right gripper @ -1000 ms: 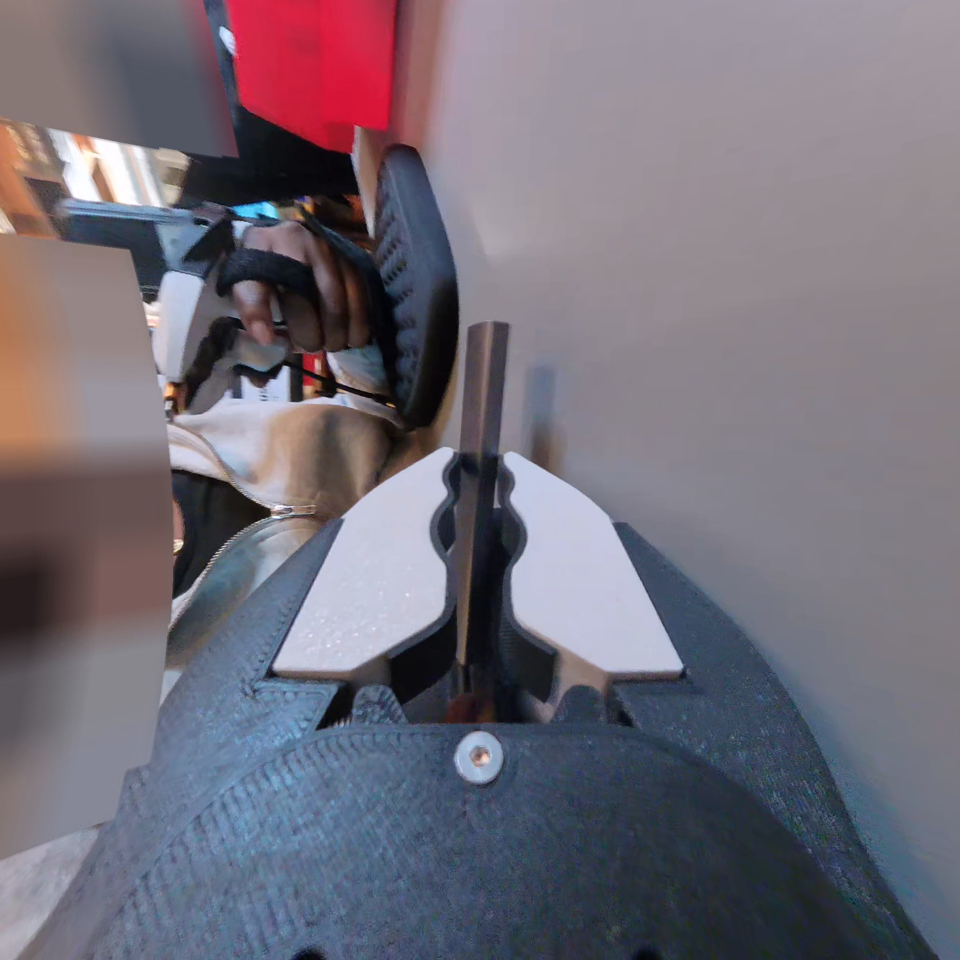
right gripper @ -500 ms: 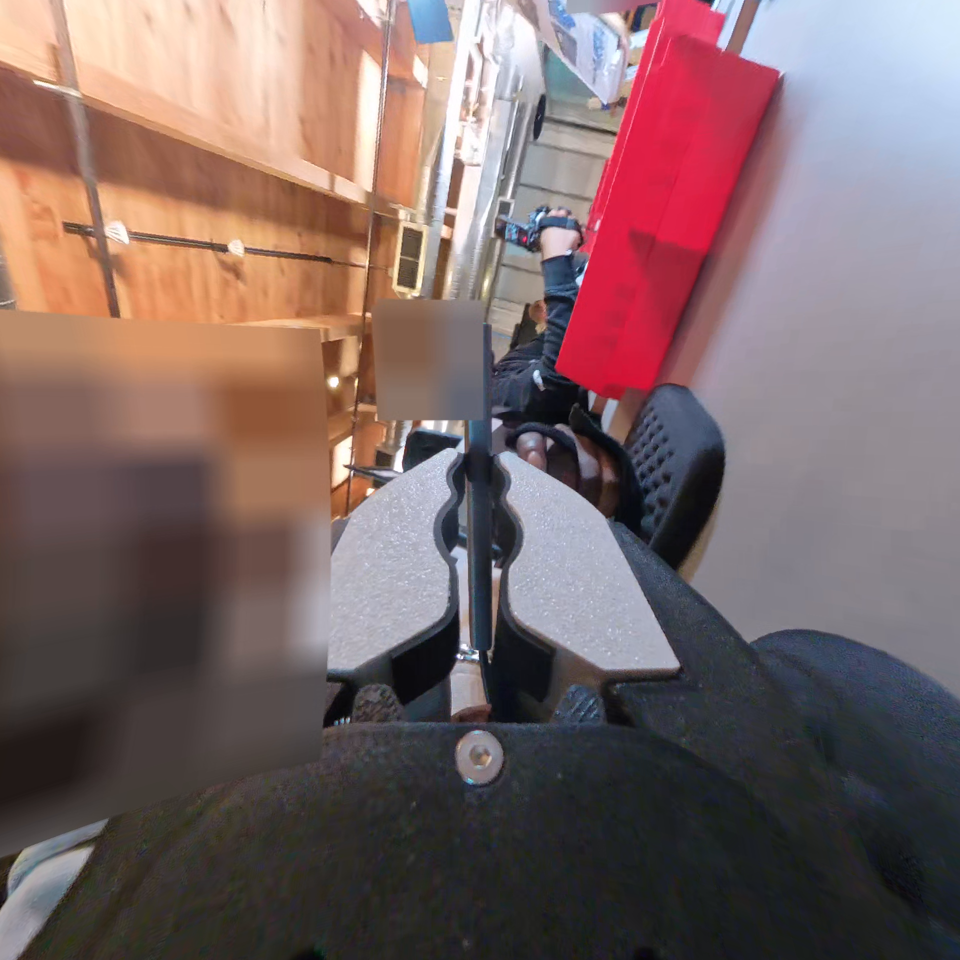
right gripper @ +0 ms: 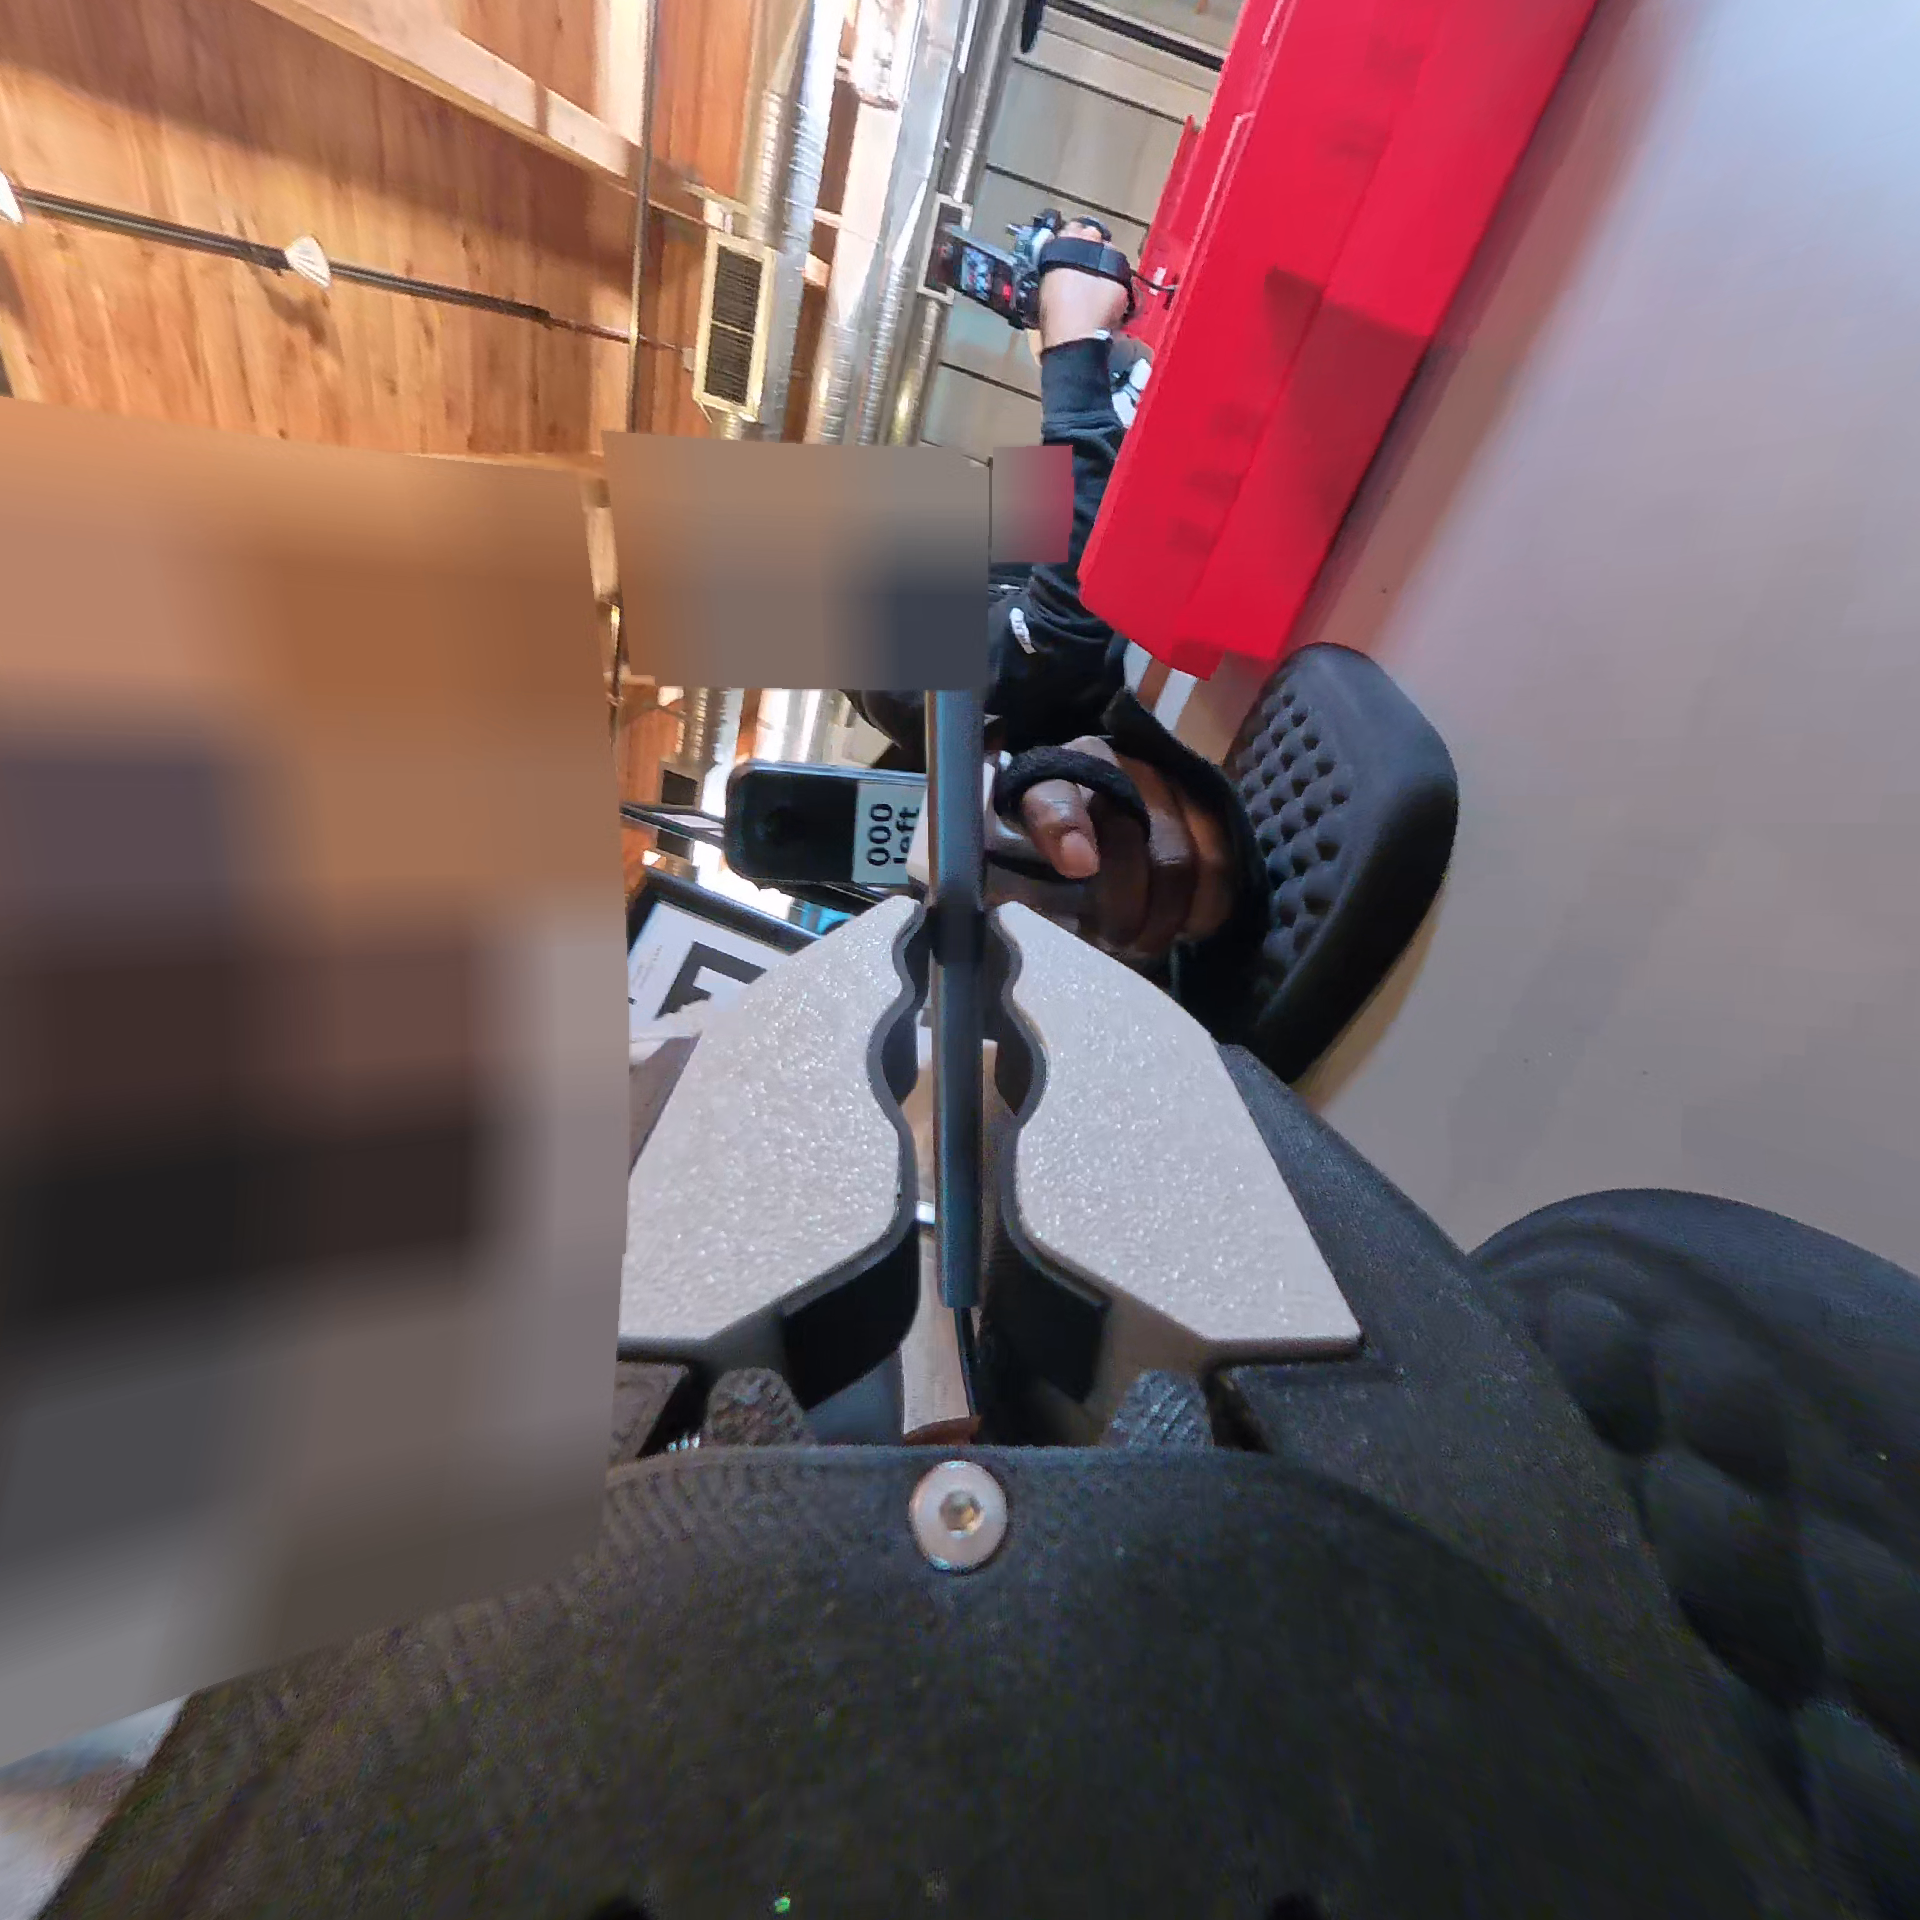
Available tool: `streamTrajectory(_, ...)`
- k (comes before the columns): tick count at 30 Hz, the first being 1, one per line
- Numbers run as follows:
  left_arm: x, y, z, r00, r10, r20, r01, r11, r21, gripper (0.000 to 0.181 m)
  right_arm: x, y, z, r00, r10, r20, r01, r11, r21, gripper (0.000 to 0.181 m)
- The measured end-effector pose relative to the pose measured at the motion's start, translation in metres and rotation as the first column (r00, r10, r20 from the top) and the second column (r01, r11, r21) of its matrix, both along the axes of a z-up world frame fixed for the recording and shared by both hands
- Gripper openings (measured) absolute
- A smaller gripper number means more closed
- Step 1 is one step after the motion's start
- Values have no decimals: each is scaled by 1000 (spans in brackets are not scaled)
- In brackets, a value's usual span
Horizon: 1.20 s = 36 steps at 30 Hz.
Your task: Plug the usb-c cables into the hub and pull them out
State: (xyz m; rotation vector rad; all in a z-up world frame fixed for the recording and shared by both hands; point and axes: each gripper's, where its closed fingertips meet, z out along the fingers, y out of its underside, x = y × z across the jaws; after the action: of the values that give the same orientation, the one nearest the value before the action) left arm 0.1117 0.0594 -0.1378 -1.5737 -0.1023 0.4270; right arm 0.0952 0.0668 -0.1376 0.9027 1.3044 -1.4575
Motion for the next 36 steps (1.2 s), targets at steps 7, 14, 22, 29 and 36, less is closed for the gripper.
streamTrajectory(7, 3, 3, -3, 998, 8, -60, -10, 999, -38, 13, 6, -1, -3, 1000, 9, -27, -8, 998, 61, 9)
streamTrajectory(14, 1, 2, 3, 987, 84, -138, -85, 996, -4, 13, 3, -3, 4, 996, -75, -40, 76, 997, 29, 9)
streamTrajectory(22, 6, 3, 8, 982, 64, -178, -59, 998, 34, 13, 23, -11, 8, 988, 68, -136, -58, 996, 74, 9)
streamTrajectory(29, 25, 3, 11, 975, -85, -205, 88, 996, 6, 12, 47, -14, 10, 949, 250, -189, -227, 964, 137, 9)
streamTrajectory(36, 14, -3, 5, 987, -47, -153, 48, 999, 1, 13, 36, -19, 7, 956, 208, -209, -173, 969, 175, 9)
